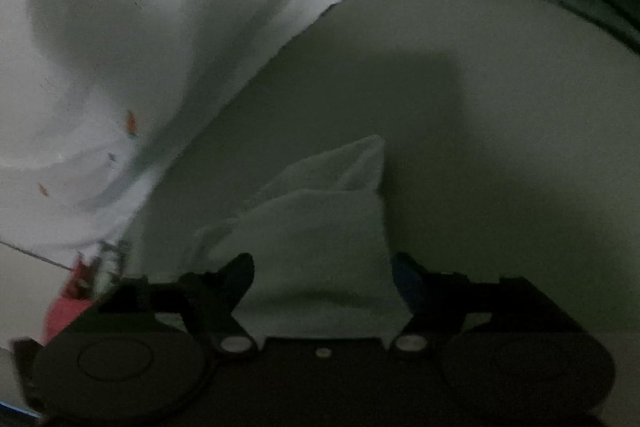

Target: Fold clothes

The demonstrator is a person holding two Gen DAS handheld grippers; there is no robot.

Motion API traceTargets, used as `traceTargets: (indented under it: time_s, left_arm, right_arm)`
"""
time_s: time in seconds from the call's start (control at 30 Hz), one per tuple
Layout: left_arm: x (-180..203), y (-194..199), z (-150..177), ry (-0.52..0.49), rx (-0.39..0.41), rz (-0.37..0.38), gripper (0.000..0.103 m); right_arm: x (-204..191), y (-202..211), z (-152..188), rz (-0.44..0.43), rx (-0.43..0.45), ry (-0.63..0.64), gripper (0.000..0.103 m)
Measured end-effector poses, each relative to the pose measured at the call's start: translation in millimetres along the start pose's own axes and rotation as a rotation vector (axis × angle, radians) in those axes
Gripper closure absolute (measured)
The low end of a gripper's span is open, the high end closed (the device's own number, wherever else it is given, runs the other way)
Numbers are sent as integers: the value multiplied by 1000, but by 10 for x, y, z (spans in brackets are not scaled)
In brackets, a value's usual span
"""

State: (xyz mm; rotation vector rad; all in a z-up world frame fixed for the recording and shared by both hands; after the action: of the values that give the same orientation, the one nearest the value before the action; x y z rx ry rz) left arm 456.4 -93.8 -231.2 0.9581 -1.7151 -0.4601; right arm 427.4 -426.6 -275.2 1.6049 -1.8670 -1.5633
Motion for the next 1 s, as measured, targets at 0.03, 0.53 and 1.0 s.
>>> traceTargets:
  time_s: [0.03,0.53,1.0]
  left_arm:
    - [36,-36,-33,-12,4,25,0]
    - [361,-482,-75,-164,-32,83,74]
    - [1197,437,-240,-328,126,355,77]
  right_arm:
    - [5,-43,3,11,-9,19,24]
    - [-332,-288,123,-60,-72,-3,86]
    - [-694,854,207,-326,110,-357,87]
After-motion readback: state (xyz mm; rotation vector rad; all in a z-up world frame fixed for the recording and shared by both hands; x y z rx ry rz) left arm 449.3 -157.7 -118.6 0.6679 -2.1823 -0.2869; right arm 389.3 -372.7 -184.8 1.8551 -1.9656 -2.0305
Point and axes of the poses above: each gripper's, at about its wrist camera, not at the fingertips, and y roughly against the way its jaws point, x to its right, z to its underside, the point moved 10 cm from there along -y, roughly the way its jaws point, and after that the axes turned 13 degrees about z, right-handed, at the moved point
